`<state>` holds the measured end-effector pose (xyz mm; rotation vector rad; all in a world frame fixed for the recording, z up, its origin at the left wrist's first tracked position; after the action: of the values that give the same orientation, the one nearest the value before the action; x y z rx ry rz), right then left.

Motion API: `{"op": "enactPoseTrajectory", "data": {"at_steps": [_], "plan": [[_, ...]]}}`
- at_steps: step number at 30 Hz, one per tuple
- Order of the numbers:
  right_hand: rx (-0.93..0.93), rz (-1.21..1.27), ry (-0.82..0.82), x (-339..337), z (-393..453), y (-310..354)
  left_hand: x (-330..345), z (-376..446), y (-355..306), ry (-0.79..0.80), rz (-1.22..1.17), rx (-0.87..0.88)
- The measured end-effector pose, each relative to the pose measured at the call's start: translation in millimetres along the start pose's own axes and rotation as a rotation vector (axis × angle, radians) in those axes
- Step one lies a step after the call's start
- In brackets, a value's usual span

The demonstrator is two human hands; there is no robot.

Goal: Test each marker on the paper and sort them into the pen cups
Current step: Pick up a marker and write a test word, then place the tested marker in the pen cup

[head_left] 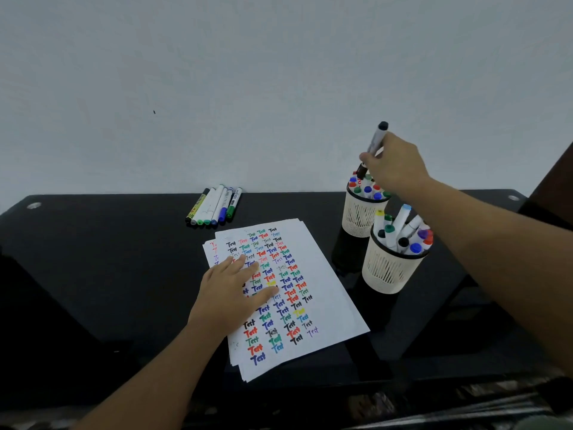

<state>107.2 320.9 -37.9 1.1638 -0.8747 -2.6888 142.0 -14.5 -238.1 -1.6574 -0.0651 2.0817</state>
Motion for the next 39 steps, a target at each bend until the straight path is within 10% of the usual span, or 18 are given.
{"op": "enactPoseTrajectory", "data": {"at_steps": [26,39], "plan": [[-0.001,-0.145,0.214,24.5,5.2,-28.0,-2.7,0.7,2.4,-0.023,-0.051,-0.024],[-0.346,-0.036,0.197,44.0,-25.1,49.2,-8.6,-1.1,-0.8,-0.014,-0.036,-0.089]]}}
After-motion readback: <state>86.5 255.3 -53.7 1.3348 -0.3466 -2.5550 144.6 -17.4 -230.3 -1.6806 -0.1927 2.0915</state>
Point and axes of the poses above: each hand's wrist, its own z-axis towards the middle knuckle, its own x-axis out of the palm, y = z × x, the point moved 4 cm from there along z, towards the middle knuckle, and after that the axes turned 14 degrees about -y, right-handed, at the moved point
